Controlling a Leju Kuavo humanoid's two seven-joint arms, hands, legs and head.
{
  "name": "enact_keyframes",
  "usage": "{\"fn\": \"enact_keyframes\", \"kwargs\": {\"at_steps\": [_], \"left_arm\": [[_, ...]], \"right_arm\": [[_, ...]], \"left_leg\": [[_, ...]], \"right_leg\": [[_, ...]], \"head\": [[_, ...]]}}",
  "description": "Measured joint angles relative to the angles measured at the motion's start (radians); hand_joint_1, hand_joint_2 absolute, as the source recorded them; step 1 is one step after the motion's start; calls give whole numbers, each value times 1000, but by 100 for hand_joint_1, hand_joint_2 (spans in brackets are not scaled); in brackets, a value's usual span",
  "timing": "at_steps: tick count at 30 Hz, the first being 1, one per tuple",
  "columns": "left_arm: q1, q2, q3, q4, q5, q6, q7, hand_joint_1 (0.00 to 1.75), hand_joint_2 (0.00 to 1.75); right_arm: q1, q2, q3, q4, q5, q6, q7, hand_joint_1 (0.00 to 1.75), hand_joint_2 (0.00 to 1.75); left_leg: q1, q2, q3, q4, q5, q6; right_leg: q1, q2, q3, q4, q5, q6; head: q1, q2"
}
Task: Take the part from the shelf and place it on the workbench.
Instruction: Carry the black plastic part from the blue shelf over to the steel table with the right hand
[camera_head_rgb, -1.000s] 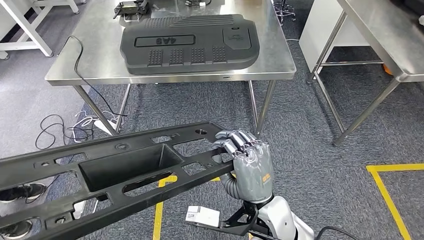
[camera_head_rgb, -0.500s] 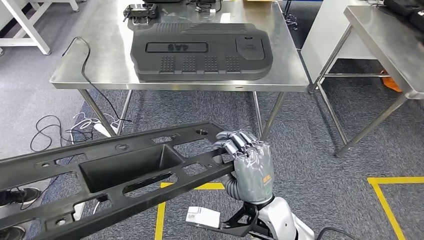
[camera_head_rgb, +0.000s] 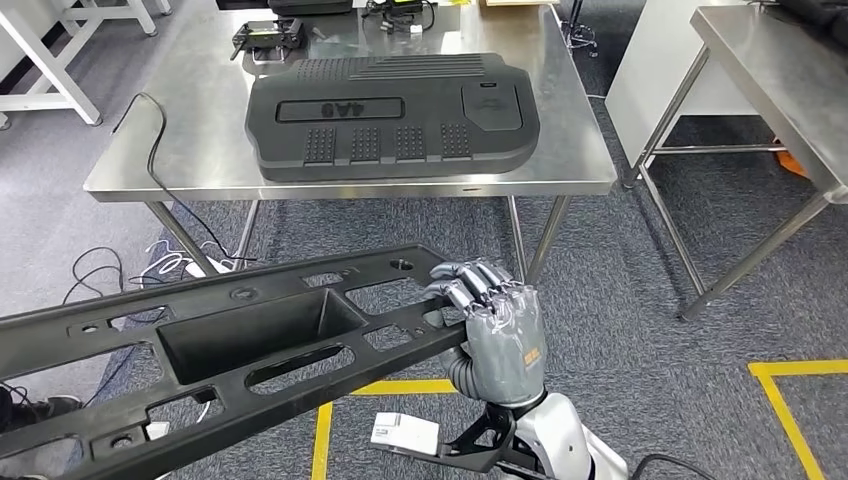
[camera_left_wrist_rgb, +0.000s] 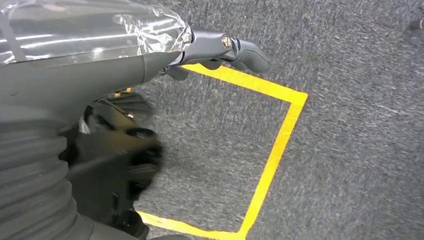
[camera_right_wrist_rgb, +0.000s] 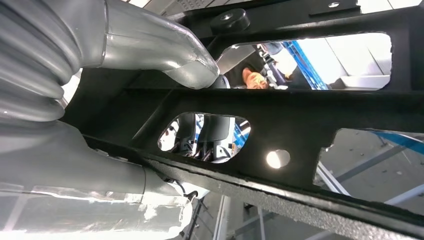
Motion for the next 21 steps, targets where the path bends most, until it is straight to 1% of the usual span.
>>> {"fn": "enact_keyframes", "kwargs": {"at_steps": [1,2,3,4,5,6,8,9,10,11,12,13,14,15,16,17,18,19,20,21], "left_arm": [[1,0,0,0,0,0,0,0,175],[2,0,0,0,0,0,0,0,175],[2,0,0,0,0,0,0,0,175],[2,0,0,0,0,0,0,0,175],[2,0,0,0,0,0,0,0,175],[2,0,0,0,0,0,0,0,175],[4,0,0,0,0,0,0,0,175],[5,0,0,0,0,0,0,0,175],[5,0,0,0,0,0,0,0,175],[4,0,0,0,0,0,0,0,175],[2,0,0,0,0,0,0,0,175],[1,0,0,0,0,0,0,0,175],[0,0,0,0,0,0,0,0,175],[1,0,0,0,0,0,0,0,175],[1,0,0,0,0,0,0,0,175],[2,0,0,0,0,0,0,0,175],[1,0,0,0,0,0,0,0,175],[1,0,0,0,0,0,0,0,175],[1,0,0,0,0,0,0,0,175],[1,0,0,0,0,0,1,0,175]], "right_arm": [[1,0,0,0,0,0,0,175,175],[1,0,0,0,0,0,0,175,175],[1,0,0,0,0,0,0,175,175],[1,0,0,1,0,0,0,175,175],[1,0,0,1,0,0,0,175,175],[0,0,0,1,0,0,0,175,175],[-1,0,0,1,0,0,0,175,175],[-1,0,0,1,0,-1,0,175,175],[-1,0,0,1,0,-1,0,175,175],[-2,0,0,1,0,-1,0,175,175],[-3,0,0,1,0,-1,0,175,175],[-3,0,0,1,0,-1,0,175,175],[-3,0,0,1,0,-1,0,175,175],[-3,0,0,1,0,-1,0,175,175],[-2,0,0,1,0,-1,0,175,175],[-2,0,0,2,0,-1,1,175,175],[-2,0,0,2,0,-2,1,175,175],[-2,0,0,2,0,-2,1,175,175],[-2,0,0,2,0,-2,1,175,175],[-2,0,0,3,0,-2,1,175,175]], "left_leg": [[3,0,-18,8,11,-2],[5,0,-17,-22,44,-4],[8,1,-1,-83,93,-5],[8,1,17,-141,128,-7],[6,3,30,-192,144,-6],[4,5,36,-221,150,-2],[0,7,37,-233,137,17],[1,7,45,-233,143,27],[2,6,55,-235,141,36],[1,6,65,-238,139,43],[1,6,73,-240,137,50],[0,6,77,-241,134,55],[-2,6,80,-241,130,59],[-5,6,84,-241,125,61],[-7,5,89,-241,120,63],[-9,4,98,-241,113,63],[-11,2,108,-241,106,63],[-11,1,116,-242,98,62],[-12,0,125,-243,92,59],[-12,0,129,-244,85,54]], "right_leg": [[-1,1,6,0,-6,2],[-4,2,15,0,-13,5],[-7,2,25,0,-20,9],[-9,2,36,0,-28,14],[-10,2,43,0,-35,20],[-10,2,48,-1,-42,27],[-7,2,55,3,-48,41],[-7,2,60,7,-50,48],[-8,3,62,20,-54,52],[-9,3,52,46,-65,55],[-9,3,29,91,-84,57],[-8,3,-7,152,-109,57],[-7,3,-50,214,-134,57],[-6,3,-88,262,-150,56],[-5,3,-113,280,-148,53],[-3,3,-120,260,-122,48],[0,3,-112,210,-77,41],[5,3,-96,148,-28,33],[10,3,-84,97,-5,26],[15,3,-76,63,-2,20]], "head": [[0,0],[-1,0],[-1,0],[-2,0],[-6,0],[-9,0],[-11,0],[-8,0],[-6,0],[-4,0],[-2,0],[2,0],[6,0],[9,0],[11,0],[12,0],[14,0],[16,0],[15,0],[16,0]]}}
